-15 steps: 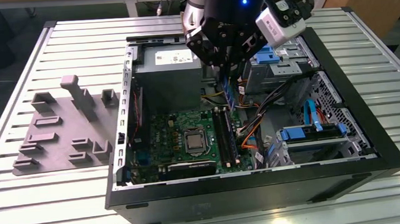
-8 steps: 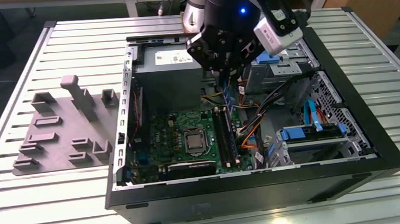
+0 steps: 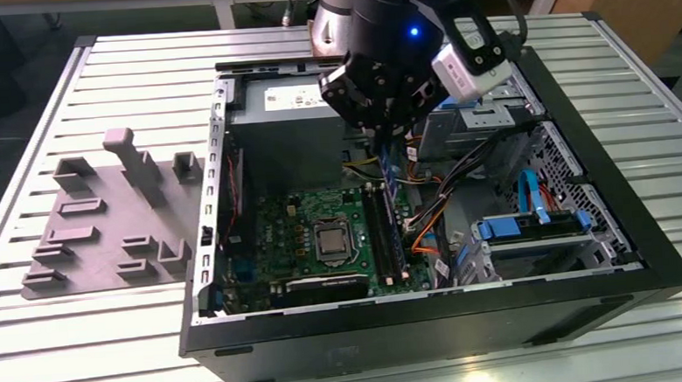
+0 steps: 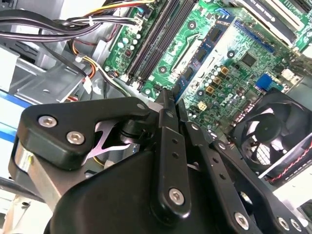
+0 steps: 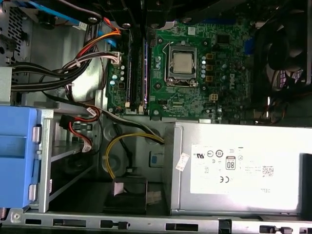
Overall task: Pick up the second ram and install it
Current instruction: 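Insert the second ram into the second slot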
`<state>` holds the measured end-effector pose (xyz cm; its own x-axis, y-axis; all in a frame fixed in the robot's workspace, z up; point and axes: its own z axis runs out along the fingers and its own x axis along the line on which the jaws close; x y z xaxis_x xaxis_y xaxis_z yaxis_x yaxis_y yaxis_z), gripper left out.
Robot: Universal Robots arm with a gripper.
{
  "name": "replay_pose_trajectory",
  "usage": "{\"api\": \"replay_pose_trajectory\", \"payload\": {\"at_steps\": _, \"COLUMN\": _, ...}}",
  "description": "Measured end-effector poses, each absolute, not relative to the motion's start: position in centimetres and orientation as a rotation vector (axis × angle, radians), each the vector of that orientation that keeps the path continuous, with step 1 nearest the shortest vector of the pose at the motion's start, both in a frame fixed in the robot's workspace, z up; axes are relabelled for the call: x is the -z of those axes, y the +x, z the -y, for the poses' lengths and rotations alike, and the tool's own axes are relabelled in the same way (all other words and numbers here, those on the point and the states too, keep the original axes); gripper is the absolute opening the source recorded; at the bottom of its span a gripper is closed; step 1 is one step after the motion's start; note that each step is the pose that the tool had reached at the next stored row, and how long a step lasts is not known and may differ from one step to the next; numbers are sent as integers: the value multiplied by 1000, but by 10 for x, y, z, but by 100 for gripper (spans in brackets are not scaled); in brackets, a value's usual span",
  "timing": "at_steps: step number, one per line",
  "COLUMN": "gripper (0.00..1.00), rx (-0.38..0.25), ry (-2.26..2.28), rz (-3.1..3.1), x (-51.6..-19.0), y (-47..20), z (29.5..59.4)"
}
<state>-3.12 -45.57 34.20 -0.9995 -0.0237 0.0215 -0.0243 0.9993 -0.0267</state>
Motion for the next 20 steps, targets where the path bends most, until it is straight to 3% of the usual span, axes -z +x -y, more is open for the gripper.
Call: {"api": "replay_pose_trajectory", "payload": {"at_steps": 20, "gripper": 14, "rx": -42, "ry": 1, "rz": 3126, "x": -303, "y": -31, "z": 456}}
